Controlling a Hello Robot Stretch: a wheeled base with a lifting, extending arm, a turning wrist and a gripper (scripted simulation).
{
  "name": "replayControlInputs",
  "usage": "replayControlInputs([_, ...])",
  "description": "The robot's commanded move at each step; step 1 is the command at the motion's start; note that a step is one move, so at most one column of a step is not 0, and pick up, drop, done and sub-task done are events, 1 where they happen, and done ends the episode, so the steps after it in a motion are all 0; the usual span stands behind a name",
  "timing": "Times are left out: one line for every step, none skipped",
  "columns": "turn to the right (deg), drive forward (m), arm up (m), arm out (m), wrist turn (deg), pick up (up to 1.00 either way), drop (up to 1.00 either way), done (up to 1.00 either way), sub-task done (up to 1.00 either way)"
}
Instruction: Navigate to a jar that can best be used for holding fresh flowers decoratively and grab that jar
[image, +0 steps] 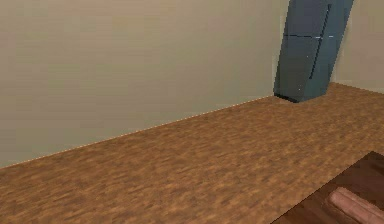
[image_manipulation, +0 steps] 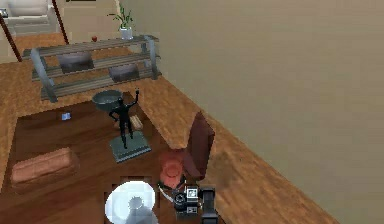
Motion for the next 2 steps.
replayControlInputs([0.0,0.0,0.0,0.0,0.0,1.0,0.0,0.0,0.0])
replayControlInputs([0.0,0.0,0.1,0.0,0.0,0.0,0.0,0.0,0.0])
